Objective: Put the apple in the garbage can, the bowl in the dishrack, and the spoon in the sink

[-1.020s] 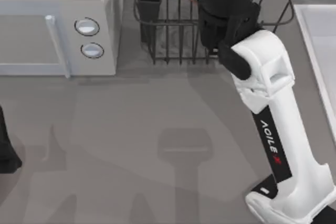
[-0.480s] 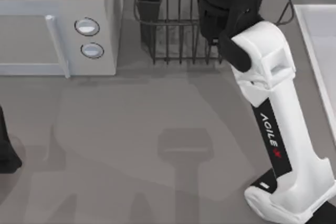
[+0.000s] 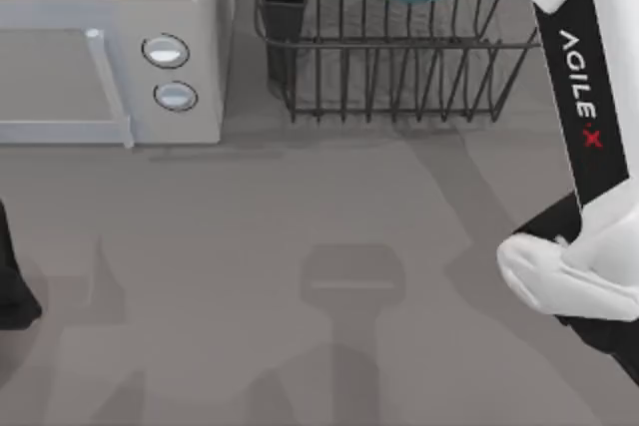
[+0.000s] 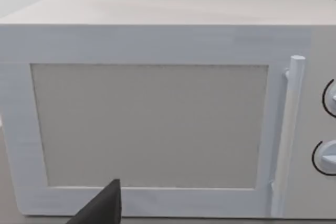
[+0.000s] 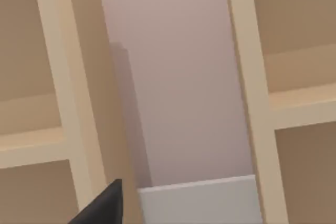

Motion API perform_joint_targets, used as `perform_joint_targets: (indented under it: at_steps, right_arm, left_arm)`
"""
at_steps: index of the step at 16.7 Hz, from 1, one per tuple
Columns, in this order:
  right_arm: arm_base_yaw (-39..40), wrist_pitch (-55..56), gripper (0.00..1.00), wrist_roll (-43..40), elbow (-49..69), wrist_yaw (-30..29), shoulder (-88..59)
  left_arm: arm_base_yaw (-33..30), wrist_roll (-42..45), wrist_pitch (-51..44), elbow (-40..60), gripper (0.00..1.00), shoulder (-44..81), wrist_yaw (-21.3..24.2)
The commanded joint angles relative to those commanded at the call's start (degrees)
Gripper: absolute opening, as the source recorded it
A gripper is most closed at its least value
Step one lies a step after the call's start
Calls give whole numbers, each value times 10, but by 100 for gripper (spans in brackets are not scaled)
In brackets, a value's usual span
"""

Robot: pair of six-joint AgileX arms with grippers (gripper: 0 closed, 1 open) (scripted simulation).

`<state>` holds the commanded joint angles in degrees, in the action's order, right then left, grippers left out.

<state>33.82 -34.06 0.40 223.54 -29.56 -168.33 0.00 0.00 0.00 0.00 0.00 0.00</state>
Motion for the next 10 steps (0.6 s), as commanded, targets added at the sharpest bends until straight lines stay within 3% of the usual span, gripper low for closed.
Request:
perform_joint_targets:
  at_steps: [5, 10]
  right_arm:
    - [-40, 105, 100, -8, -382, 72, 334]
    - [-98, 188, 100, -27, -874, 146, 687]
  left_arm:
    - [0, 0, 0, 0, 100, 0, 0]
    - [0, 0, 0, 0, 100, 0, 0]
